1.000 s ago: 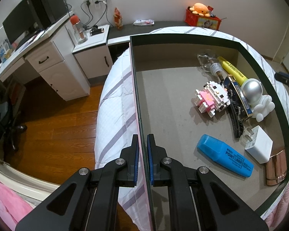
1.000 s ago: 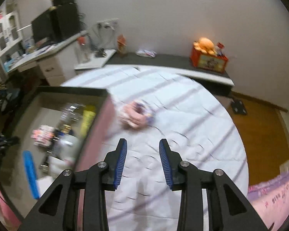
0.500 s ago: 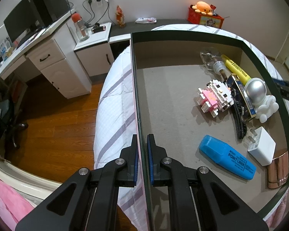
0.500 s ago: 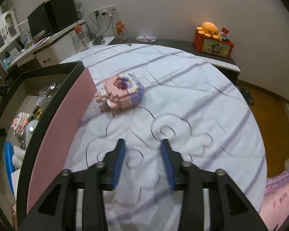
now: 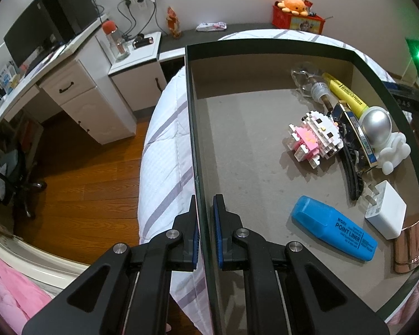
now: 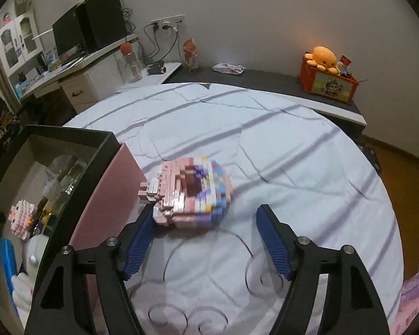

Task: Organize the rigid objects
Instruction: 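Move right gripper to the pink block donut and close on it, then lift the pink block donut and carry it over the box with right gripper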

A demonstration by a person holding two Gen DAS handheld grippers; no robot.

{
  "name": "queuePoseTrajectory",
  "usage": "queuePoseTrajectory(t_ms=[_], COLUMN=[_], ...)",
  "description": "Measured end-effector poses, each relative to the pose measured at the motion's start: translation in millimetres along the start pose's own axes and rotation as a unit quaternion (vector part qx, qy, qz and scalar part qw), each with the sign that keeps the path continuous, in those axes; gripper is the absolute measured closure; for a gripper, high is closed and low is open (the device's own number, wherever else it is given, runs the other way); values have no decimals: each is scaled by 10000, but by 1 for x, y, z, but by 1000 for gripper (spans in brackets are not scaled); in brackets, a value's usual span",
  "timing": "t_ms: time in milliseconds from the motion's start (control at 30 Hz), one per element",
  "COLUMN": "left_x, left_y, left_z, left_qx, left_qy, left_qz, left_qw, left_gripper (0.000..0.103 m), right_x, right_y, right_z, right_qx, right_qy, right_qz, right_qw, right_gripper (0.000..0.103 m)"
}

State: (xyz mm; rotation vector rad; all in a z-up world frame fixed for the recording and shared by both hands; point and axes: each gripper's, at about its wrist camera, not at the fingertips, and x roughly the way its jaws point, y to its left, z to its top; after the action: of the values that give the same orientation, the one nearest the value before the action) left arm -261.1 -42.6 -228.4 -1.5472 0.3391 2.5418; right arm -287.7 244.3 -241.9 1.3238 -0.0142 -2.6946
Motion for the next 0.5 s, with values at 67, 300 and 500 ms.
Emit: queuePoseTrajectory(t_ms=[67,300,500], left_x=[0,1,2], left_y=[1,0,0], left_z=[0,2,2], left_qx=[-18,-1,5], left_qy=[1,8,14], left_qz=[-8,18,24], left_qw=[10000,10000,10000], left_gripper=[95,95,95], right_x=[2,9,5], right_y=[-5,-5,7], right_z=[3,10,5], right_qx=[105,-81,-376], right_qy=[-34,3,102], right_qz=[63,218,8], right_qw=[9999,9997,9992], right_gripper=[28,28,43])
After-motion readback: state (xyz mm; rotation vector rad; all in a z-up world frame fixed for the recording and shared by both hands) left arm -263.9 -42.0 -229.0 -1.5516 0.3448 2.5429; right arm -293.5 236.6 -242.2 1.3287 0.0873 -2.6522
